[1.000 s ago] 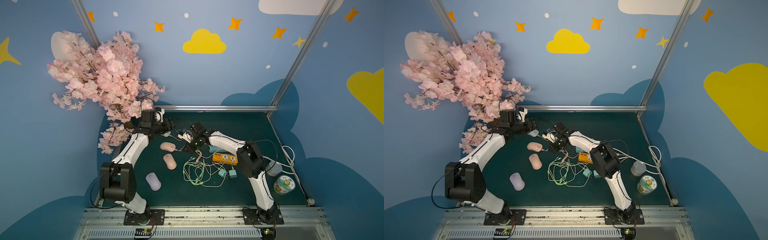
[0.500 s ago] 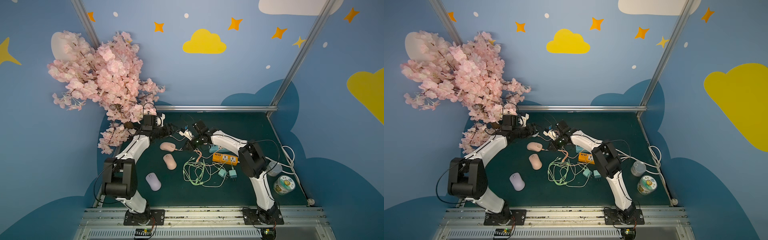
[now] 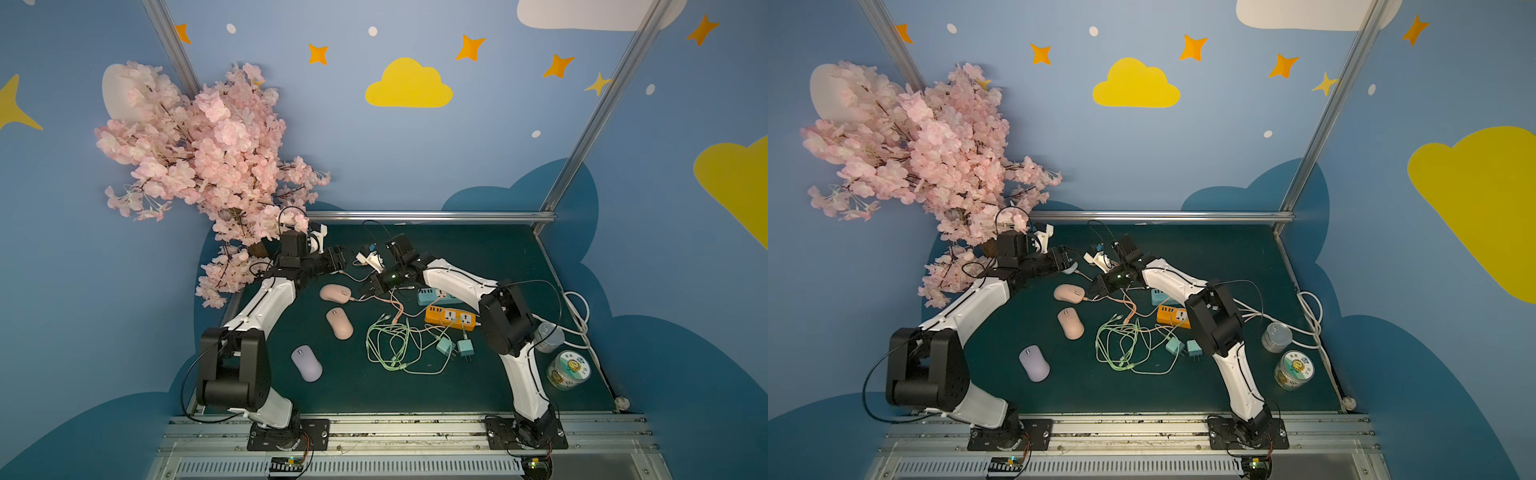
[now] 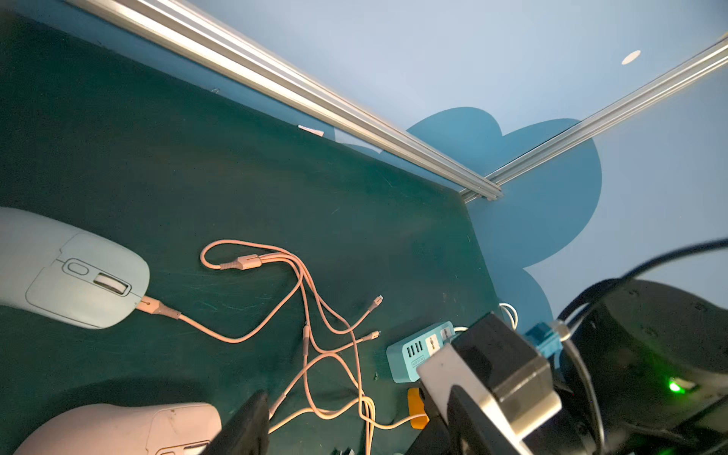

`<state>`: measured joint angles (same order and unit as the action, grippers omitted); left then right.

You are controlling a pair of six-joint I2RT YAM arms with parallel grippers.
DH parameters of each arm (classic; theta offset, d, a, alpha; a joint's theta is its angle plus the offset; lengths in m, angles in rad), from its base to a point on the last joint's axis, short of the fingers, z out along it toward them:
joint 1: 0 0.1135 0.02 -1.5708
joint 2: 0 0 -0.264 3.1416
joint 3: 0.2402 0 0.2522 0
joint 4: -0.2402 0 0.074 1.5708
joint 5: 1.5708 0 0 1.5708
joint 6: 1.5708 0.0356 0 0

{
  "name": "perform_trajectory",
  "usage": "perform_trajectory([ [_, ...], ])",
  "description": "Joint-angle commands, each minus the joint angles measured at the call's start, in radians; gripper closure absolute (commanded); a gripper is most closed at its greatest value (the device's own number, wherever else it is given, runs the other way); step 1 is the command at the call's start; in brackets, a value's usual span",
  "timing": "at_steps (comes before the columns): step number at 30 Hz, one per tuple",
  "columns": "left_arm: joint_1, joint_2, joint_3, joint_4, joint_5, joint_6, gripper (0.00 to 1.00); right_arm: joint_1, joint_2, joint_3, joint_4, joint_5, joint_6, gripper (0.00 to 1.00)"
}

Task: Unplug the wireless mouse
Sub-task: Adjust the mouse at the center of the board, then pick up the mouse from the center of the board.

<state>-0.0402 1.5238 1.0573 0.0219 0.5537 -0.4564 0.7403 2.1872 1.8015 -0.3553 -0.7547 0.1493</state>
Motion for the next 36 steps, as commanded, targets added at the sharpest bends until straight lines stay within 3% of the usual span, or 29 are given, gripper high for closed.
perform_trajectory([
  [1,0.002,-0.041,-0.070,0.221,0.041,0.006,0.30,-0.009,-0.092,0.035,-0.015,-0.022,0.001,1.00],
  [4,0.003,-0.052,-0.119,0.352,0.066,-0.012,0.30,-0.020,-0.140,0.023,-0.049,-0.011,-0.019,1.00],
  [14,0.002,-0.079,-0.125,0.363,0.095,0.002,0.30,-0.049,-0.284,-0.028,-0.134,-0.016,-0.084,1.00],
  [15,0.002,-0.080,-0.125,0.367,0.094,-0.004,0.30,-0.048,-0.275,-0.033,-0.139,-0.010,-0.090,0.98],
  [17,0.001,-0.084,-0.125,0.371,0.092,-0.009,0.30,-0.047,-0.220,0.000,-0.202,0.026,-0.111,0.71],
  [20,0.001,-0.097,-0.123,0.349,0.083,0.000,0.30,-0.027,-0.115,0.089,-0.305,0.130,-0.157,0.44],
  [28,0.001,-0.108,-0.121,0.336,0.071,0.000,0.30,-0.012,0.176,0.391,-0.541,0.334,-0.294,0.44],
  [36,0.002,-0.083,-0.127,0.393,0.096,-0.065,0.31,0.014,0.276,0.419,-0.573,0.414,-0.407,0.38],
])
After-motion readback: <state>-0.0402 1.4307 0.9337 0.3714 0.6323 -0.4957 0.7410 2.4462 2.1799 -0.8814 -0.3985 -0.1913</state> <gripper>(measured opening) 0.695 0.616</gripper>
